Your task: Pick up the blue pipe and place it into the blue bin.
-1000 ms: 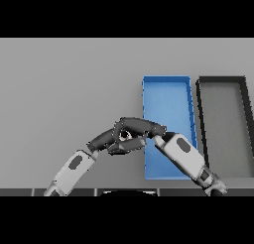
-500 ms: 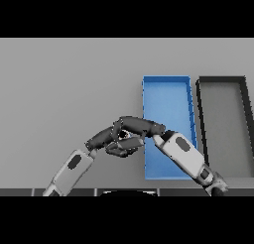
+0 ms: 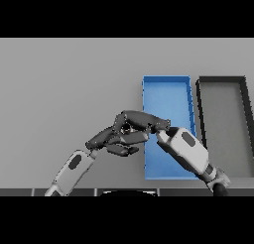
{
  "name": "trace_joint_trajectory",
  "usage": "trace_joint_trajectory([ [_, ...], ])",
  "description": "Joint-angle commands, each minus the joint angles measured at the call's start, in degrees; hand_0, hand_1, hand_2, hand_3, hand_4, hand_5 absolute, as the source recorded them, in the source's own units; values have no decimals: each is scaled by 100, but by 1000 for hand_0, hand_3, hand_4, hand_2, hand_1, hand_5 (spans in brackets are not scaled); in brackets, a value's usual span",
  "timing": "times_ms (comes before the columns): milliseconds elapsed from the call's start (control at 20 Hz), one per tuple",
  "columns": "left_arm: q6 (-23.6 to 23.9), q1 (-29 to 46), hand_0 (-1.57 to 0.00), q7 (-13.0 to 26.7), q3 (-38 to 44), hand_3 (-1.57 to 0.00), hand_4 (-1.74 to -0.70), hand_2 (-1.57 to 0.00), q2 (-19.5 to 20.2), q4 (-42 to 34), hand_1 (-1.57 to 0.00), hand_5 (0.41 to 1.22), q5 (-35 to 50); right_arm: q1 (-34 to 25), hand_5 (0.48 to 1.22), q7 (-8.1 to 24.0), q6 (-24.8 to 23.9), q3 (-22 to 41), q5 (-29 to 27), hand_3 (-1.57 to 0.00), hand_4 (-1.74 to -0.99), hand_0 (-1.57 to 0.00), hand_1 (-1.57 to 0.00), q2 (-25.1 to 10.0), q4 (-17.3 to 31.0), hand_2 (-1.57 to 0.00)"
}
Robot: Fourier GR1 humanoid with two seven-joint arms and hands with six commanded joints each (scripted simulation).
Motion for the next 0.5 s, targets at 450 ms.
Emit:
trace_joint_trajectory([
  [450,-59,127,0,69,-81,0,-908,0,95,-223,0,502,-3,-2020,1117,213,-1204,-1242,-1990,-1571,-1724,-1571,-1571,-853,577,-1571],
])
